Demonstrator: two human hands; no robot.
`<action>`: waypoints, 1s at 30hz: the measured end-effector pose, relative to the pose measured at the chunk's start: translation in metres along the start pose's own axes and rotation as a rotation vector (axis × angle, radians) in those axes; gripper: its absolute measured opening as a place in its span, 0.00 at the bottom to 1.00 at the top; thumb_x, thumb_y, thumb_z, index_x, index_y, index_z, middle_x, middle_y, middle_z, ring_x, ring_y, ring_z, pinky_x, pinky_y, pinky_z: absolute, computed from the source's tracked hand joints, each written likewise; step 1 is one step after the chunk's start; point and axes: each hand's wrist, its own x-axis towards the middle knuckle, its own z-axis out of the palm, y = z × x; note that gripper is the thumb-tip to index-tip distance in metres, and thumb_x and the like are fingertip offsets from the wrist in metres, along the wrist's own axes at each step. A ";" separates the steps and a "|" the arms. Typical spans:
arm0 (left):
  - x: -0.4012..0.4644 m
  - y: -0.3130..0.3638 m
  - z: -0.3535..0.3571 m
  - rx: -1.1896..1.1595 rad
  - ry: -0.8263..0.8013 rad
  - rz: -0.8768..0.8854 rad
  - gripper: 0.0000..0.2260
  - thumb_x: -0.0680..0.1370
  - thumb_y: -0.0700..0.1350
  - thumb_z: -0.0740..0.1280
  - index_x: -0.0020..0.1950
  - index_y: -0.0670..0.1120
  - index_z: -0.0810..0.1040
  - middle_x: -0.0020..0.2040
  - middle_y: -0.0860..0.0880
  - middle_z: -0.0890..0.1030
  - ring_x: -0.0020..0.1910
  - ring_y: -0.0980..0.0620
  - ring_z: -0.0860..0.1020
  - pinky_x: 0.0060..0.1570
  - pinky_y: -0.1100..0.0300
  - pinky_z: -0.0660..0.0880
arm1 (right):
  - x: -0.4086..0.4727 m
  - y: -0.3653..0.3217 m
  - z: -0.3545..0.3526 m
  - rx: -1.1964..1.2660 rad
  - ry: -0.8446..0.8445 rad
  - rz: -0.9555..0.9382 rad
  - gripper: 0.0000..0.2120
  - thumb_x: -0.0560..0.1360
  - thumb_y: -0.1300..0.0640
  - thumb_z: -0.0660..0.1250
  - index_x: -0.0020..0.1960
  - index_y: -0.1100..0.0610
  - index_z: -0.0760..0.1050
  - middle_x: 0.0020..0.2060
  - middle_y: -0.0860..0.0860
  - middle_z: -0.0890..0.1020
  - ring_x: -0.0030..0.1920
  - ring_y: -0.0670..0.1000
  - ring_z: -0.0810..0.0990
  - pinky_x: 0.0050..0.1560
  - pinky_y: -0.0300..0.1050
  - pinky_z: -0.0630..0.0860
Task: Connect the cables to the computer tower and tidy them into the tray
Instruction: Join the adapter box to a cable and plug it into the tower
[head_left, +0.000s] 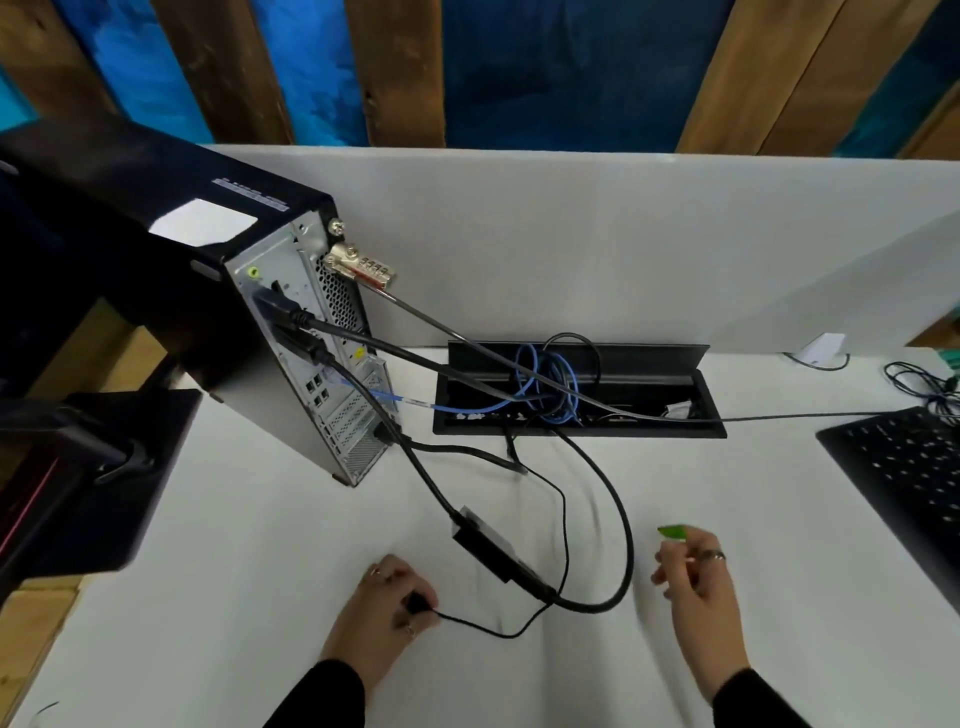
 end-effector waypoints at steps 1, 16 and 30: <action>-0.001 0.000 0.001 0.006 0.006 0.003 0.14 0.71 0.45 0.72 0.36 0.62 0.71 0.45 0.60 0.70 0.50 0.65 0.68 0.46 0.76 0.66 | -0.006 0.008 -0.001 -0.031 -0.030 0.000 0.10 0.78 0.62 0.59 0.44 0.48 0.71 0.37 0.57 0.78 0.30 0.42 0.76 0.32 0.29 0.70; -0.001 0.081 -0.025 0.122 0.158 -0.137 0.10 0.79 0.47 0.62 0.38 0.58 0.69 0.37 0.61 0.65 0.45 0.55 0.66 0.41 0.67 0.63 | -0.032 -0.011 0.064 -0.707 -0.305 -1.141 0.14 0.68 0.58 0.64 0.54 0.54 0.73 0.53 0.49 0.70 0.47 0.51 0.70 0.43 0.45 0.73; -0.020 0.104 -0.028 -0.871 0.195 -0.284 0.15 0.72 0.22 0.58 0.47 0.38 0.79 0.32 0.48 0.83 0.32 0.49 0.79 0.31 0.61 0.77 | 0.006 -0.013 0.077 -0.835 -0.172 -1.046 0.12 0.68 0.59 0.60 0.45 0.52 0.80 0.35 0.48 0.80 0.36 0.52 0.77 0.43 0.43 0.64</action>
